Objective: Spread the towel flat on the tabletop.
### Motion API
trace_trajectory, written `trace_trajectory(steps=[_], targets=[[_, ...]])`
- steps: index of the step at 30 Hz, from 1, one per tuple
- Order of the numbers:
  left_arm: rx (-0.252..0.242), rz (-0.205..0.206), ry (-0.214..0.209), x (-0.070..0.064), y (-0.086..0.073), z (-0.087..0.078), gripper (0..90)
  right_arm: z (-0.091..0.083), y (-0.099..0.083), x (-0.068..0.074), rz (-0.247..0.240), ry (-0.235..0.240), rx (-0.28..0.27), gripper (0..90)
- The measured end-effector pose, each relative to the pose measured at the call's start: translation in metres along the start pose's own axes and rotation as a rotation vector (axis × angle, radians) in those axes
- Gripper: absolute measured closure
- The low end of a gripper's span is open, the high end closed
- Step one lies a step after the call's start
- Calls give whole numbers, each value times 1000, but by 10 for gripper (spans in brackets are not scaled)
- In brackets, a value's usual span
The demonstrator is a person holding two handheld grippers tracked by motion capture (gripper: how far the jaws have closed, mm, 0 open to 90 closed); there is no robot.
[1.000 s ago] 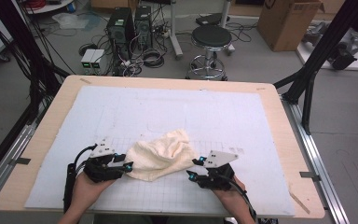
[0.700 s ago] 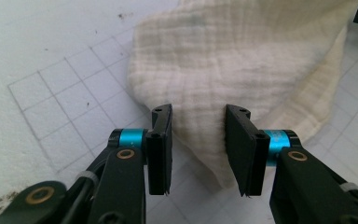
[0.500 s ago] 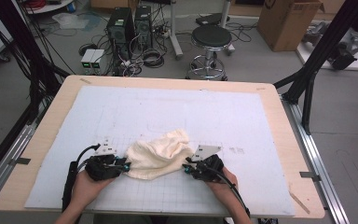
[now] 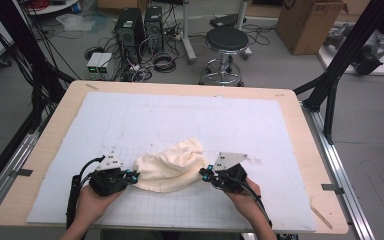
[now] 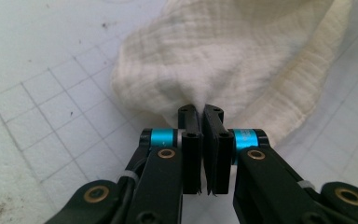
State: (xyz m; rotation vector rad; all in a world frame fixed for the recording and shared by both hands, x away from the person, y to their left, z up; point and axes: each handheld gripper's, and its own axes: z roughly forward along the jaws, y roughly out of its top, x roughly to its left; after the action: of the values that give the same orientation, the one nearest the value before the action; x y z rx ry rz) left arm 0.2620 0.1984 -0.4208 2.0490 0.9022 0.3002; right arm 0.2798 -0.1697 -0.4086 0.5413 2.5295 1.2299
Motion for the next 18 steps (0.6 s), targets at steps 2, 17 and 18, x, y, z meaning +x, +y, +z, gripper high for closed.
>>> trace_trajectory(steps=[2, 17, 18], targets=[[-18, -2, -12, -4, 2, -2, 862, -9, 3, 2, -3, -5, -7, 868], [11, 45, -26, -24, 11, 21, 860, -14, -4, -11, 80, 67, 103, 856], [13, 38, -19, -21, 11, 24, 860, -7, -6, -14, 102, 61, 117, 857]])
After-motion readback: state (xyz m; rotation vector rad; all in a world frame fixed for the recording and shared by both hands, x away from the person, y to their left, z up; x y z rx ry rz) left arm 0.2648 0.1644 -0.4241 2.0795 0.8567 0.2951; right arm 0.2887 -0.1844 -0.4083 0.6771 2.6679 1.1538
